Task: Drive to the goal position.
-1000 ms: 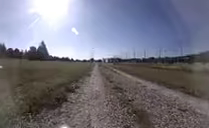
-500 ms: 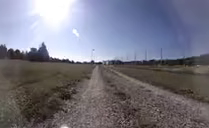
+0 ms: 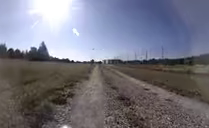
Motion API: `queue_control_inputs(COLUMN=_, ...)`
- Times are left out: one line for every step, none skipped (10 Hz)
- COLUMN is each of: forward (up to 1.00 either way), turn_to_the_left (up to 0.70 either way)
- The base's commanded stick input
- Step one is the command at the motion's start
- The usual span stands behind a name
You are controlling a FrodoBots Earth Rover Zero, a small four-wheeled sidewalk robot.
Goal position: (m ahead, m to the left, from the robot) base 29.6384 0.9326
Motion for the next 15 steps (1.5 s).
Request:
queue_control_inputs(forward=0.50, turn_to_the_left=0.00)
queue_control_inputs(forward=0.50, turn_to_the_left=0.00)
queue_control_inputs(forward=0.50, turn_to_the_left=0.00)
queue_control_inputs(forward=0.50, turn_to_the_left=0.00)
queue_control_inputs(forward=0.50, turn_to_the_left=0.00)
queue_control_inputs(forward=0.50, turn_to_the_left=0.00)
queue_control_inputs(forward=0.50, turn_to_the_left=0.00)
queue_control_inputs(forward=0.50, turn_to_the_left=0.00)
queue_control_inputs(forward=0.50, turn_to_the_left=0.00)
queue_control_inputs(forward=0.50, turn_to_the_left=0.00)
queue_control_inputs(forward=0.50, turn_to_the_left=0.00)
queue_control_inputs(forward=0.50, turn_to_the_left=0.00)
queue_control_inputs(forward=0.50, turn_to_the_left=0.00)
queue_control_inputs(forward=0.50, turn_to_the_left=0.00)
queue_control_inputs(forward=0.50, turn_to_the_left=0.00)
